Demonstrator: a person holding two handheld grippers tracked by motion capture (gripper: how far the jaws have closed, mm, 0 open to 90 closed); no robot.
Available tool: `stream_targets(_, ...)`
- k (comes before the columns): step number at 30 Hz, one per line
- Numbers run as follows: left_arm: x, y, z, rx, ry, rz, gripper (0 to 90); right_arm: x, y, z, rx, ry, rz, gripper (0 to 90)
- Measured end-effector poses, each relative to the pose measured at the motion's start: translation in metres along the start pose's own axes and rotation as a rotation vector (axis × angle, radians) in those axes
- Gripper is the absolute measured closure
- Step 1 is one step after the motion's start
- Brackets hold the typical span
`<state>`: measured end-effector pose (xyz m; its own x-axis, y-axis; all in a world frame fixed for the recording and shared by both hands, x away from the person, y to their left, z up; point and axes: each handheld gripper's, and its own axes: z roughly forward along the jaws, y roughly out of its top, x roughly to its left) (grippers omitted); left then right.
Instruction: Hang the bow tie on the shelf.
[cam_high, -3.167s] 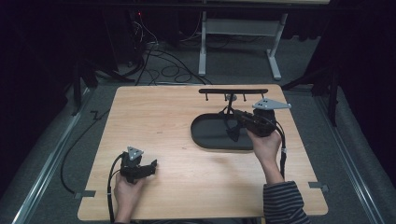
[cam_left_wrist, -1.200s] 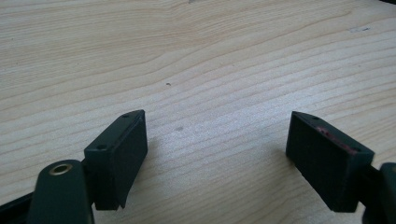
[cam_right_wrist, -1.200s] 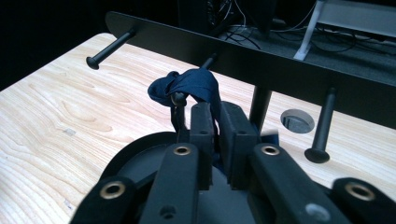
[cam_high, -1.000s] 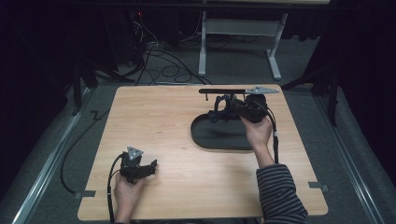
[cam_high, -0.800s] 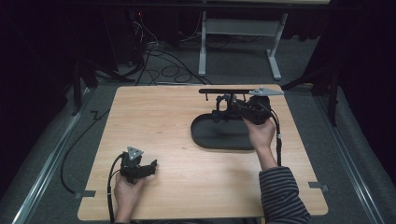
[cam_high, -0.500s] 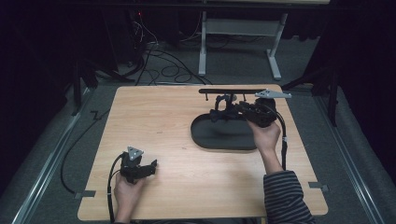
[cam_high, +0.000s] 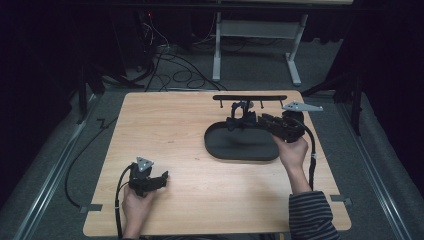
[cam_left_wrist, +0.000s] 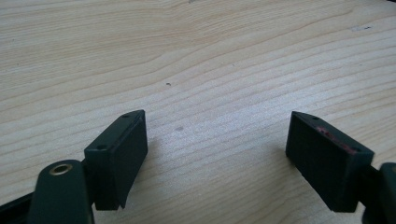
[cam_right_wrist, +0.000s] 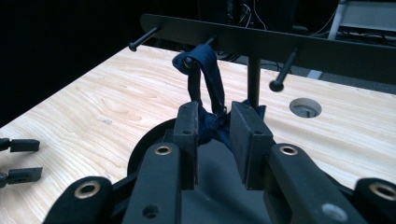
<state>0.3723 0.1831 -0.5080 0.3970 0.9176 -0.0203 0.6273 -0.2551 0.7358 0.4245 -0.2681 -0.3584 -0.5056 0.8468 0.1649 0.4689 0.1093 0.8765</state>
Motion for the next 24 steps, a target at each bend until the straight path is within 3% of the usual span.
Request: stream_targets(24,0.0,0.0,0.0,0.001,0.0,0.001,21.2,-0.012,-0.022,-0.03,-0.011,0.007,0.033,69.3)
